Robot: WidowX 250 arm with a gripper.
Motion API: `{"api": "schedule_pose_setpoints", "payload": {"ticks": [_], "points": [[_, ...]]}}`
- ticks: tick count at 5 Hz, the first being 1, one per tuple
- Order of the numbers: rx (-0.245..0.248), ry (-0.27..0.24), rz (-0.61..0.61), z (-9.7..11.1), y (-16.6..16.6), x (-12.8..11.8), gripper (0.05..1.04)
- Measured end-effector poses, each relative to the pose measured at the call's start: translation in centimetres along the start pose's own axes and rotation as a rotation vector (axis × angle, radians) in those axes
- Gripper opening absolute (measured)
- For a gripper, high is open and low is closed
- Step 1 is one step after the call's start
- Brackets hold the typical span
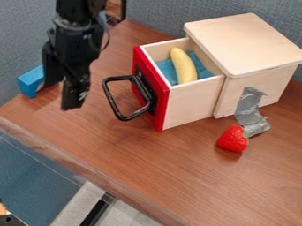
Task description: Put the yellow banana inside the drawer and then closed it
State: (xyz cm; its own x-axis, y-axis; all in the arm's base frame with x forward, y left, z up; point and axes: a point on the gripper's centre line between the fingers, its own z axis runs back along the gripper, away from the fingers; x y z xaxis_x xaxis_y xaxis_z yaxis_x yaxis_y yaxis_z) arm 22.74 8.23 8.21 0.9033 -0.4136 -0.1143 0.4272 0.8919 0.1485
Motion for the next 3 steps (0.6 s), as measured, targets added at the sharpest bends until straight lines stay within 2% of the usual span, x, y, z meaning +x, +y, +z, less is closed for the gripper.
{"api": "schedule_pose_setpoints", "payload": {"ticks": [1, 2, 3], "points": [[-0.052, -0.026, -0.134, -2.4, 0.4, -0.1, 1.000], [-0.052, -0.088, -0.224, -4.0, 0.8, 0.6, 1.000], [-0.050, -0.156, -0.262, -5.3, 1.4, 1.3, 1.000]]}}
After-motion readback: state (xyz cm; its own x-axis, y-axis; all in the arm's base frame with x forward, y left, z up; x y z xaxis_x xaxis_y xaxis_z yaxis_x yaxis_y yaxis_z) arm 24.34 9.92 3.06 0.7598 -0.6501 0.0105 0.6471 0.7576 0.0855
